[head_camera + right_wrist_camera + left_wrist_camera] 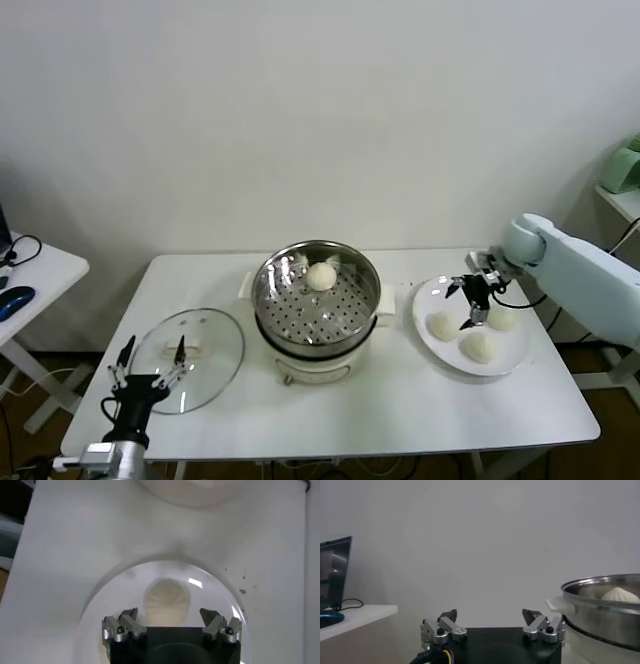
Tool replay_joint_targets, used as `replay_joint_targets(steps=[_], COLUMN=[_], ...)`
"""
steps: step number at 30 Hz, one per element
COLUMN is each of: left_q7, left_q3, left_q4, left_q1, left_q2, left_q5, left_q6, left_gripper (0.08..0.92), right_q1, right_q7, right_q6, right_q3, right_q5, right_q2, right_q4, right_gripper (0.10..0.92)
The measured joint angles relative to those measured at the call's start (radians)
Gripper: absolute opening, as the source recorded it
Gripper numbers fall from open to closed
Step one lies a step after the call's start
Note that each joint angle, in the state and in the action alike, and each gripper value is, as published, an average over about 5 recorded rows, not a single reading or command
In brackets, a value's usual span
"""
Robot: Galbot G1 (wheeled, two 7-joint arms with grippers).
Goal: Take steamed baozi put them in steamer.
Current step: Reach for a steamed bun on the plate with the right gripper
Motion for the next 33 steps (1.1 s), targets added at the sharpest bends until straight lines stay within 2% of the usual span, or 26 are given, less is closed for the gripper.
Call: replay_joint_targets(steps=[16, 33], left_q7=[0.001, 0.000], left_q3=[-0.008, -0.007], left_q4=[0.026, 0.036], left_q1=[-0.003, -0.003], left_q2=[-0.001, -0.002], left_q5=[0.003, 0.011], left_q6=[0.002, 0.003], left_gripper=[0.823, 0.823], right_q1=[-0.092, -0.114], right_q7=[0.023, 0.018], right_q6=[0.023, 0.025], right_q3=[0.104, 0.114], right_q5=[-0.117, -0.138], right_q2=[0.114, 0.152], right_q4=[-0.154, -0.200], right_gripper=[0.823, 0.821])
